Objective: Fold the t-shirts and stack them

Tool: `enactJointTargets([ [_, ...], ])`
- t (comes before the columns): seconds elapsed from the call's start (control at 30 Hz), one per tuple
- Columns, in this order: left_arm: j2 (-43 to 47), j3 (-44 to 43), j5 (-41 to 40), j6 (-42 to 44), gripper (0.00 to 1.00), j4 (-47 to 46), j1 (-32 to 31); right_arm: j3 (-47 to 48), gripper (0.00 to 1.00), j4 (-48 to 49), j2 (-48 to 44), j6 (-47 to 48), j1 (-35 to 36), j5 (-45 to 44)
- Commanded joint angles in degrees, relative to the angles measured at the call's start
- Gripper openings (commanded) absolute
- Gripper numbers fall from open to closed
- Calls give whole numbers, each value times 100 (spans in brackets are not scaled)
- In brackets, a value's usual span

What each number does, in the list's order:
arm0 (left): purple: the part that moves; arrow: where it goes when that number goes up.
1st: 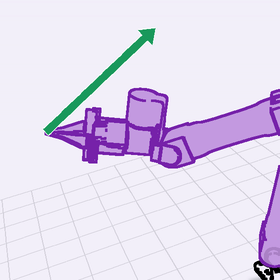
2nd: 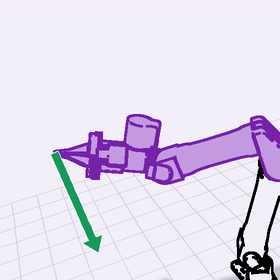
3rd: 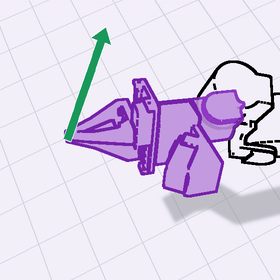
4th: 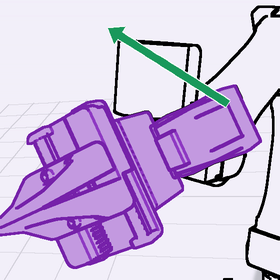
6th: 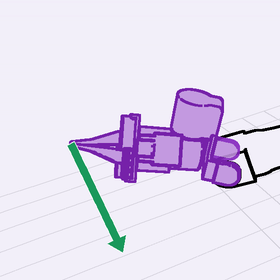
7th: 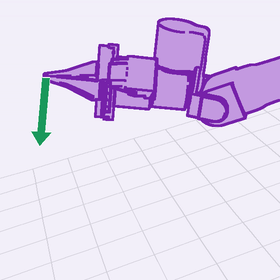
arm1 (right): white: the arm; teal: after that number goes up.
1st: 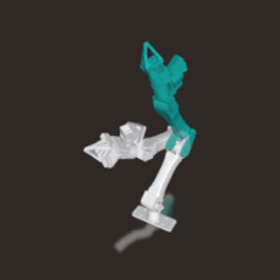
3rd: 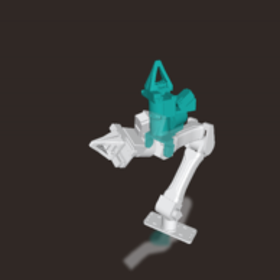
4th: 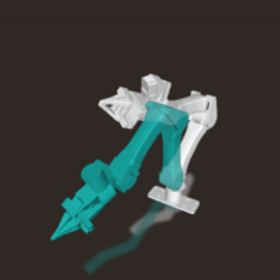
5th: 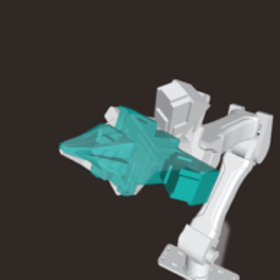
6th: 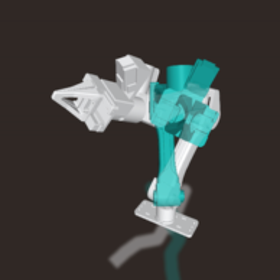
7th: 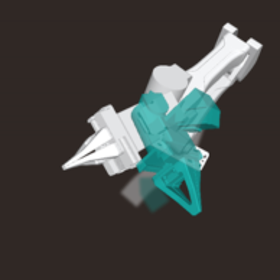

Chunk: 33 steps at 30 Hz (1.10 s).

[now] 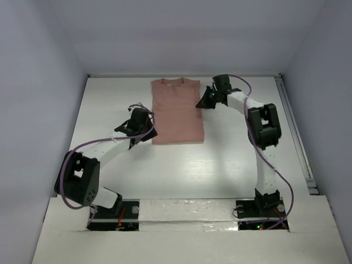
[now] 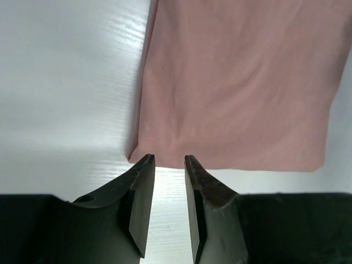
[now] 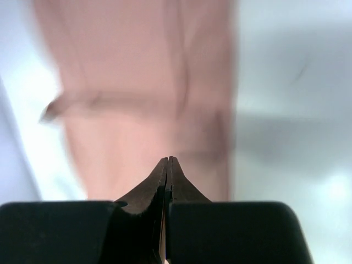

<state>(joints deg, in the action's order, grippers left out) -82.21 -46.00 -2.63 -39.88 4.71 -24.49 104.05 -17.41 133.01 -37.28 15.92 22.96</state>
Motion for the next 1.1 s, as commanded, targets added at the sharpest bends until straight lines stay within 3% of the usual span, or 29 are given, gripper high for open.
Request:
enactJointTargets([
  [0.0, 241, 176, 25, -72, 25, 145, 85, -1764, 0, 1019, -1960, 28, 148, 480],
  [0.07, 215, 415, 201, -178, 25, -66, 85, -2797, 0, 1536, -2793, -121, 148, 700],
  [0.13, 136, 609, 237, -309, 25, -198, 146, -3947, 0, 1679, -3087, -148, 148, 1034],
  [0.23, 162, 767, 228, -371, 27, -260, 277, -4873, 0, 1679, -3290, 45, 148, 1210],
  [0.4, 215, 899, 237, -319, 41, -348, 436, -5482, 0, 1960, -3001, 186, 148, 913],
  [0.57, 13, 900, 272, -319, 42, -427, 489, -5711, 0, 2206, -2903, 10, 148, 859],
  [0.7, -84, 899, 456, -328, 42, -575, 489, -5712, 1, 1926, -3509, 53, 148, 649],
  [0.77, -119, 882, 535, -336, 42, -638, 489, -5703, 29, 1794, -3781, 106, 148, 543],
  [0.83, -242, 839, 606, -336, 42, -726, 489, -5659, 48, 1758, -3800, 124, 148, 464],
  [0.9, -373, 794, 624, -328, 42, -735, 489, -5702, 53, 1758, -3730, 72, 148, 385],
  [1.07, -445, 847, 598, -345, 37, -752, 489, -5870, 54, 2118, -3405, -200, 148, 428],
])
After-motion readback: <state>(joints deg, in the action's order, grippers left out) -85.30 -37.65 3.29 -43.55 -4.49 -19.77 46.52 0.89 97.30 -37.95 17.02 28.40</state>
